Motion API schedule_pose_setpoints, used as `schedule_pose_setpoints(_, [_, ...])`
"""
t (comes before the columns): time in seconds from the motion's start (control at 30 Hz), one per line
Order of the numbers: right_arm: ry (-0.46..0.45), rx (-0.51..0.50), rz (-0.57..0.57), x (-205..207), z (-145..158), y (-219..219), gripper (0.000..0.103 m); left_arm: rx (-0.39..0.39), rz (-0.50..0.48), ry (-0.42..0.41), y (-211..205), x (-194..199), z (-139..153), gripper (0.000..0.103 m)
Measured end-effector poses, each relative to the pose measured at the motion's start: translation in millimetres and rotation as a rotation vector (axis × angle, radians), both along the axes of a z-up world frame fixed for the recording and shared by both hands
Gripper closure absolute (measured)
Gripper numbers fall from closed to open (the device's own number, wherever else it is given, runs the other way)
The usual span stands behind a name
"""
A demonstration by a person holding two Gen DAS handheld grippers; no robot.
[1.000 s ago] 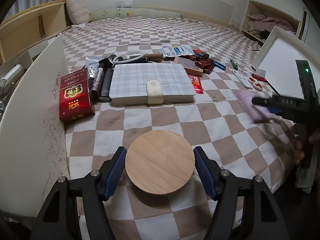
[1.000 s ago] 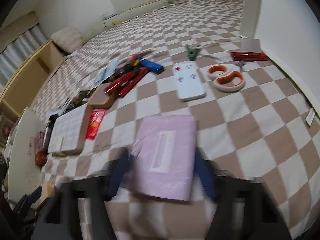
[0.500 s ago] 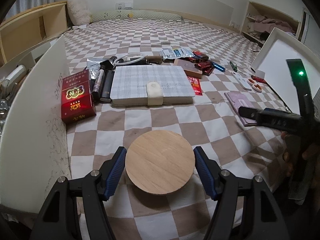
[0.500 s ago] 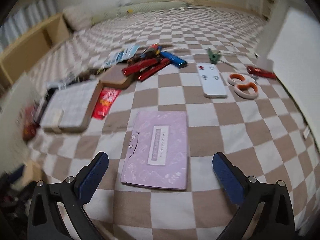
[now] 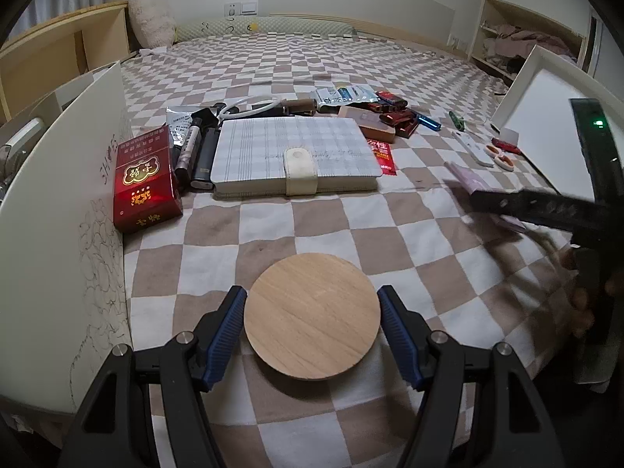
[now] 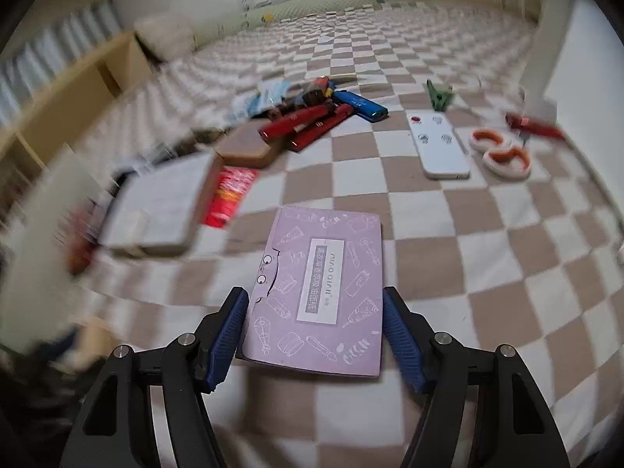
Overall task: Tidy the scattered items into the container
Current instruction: 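Close right gripper on the purple booklet and lift it, then carry the wooden lid and purple booklet in both grippers over the white box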
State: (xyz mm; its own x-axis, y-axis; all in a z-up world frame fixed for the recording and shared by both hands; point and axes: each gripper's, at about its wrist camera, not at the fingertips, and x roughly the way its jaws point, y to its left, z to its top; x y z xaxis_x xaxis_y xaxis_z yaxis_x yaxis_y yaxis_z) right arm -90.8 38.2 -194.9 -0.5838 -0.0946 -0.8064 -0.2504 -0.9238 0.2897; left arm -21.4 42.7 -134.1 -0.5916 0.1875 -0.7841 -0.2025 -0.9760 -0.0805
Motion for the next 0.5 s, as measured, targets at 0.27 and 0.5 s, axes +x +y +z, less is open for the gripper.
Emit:
schedule_pose_setpoints(0.27, [0.074, -0.094, -0.026, 14, 23, 6, 0.033, 0.012, -0.010, 0.040, 2, 4, 22, 0.035])
schedule_pose_setpoints(0.5, [0.115, -0.133, -0.005, 22, 39, -7, 0.033, 0.038, -0.013, 0.070, -2, 12, 48, 0.035])
